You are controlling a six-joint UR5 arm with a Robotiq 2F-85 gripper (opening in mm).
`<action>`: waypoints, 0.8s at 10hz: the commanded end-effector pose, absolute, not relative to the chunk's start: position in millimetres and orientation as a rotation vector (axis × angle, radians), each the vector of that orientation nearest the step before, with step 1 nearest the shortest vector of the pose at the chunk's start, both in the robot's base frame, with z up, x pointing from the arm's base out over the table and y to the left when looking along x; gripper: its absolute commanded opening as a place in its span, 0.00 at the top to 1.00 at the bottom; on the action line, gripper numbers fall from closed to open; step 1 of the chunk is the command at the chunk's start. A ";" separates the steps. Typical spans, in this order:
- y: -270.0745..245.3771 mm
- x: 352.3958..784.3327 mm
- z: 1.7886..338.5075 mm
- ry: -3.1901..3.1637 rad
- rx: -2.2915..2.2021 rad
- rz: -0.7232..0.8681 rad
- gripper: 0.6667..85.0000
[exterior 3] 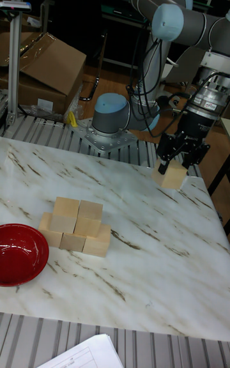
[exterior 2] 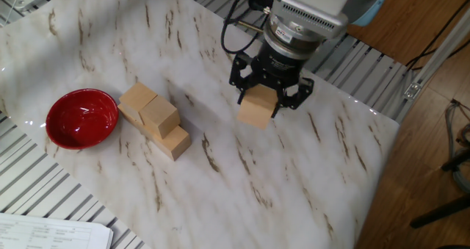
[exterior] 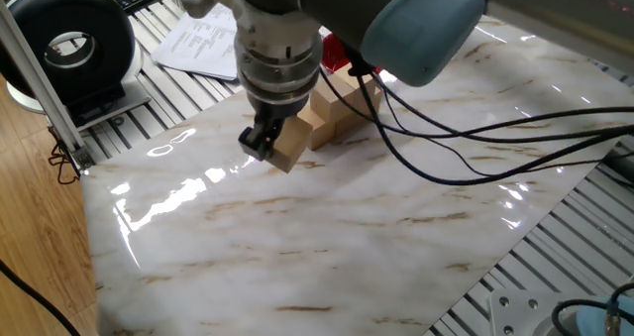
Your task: Stack the blocks into a pyramid shape
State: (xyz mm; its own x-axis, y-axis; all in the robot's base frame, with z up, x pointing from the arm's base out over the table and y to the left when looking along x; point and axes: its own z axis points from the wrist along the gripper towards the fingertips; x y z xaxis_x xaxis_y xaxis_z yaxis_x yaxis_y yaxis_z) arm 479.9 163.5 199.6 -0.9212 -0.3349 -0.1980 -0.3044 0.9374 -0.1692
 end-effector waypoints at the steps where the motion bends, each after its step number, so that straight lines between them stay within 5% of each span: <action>1: 186.1 481.0 200.8 2.874 -0.287 -0.035 1.00; 4: 189.0 432.7 187.3 2.844 -0.217 -0.017 1.00; 8: 181.8 433.0 187.3 2.844 -0.239 -0.055 1.00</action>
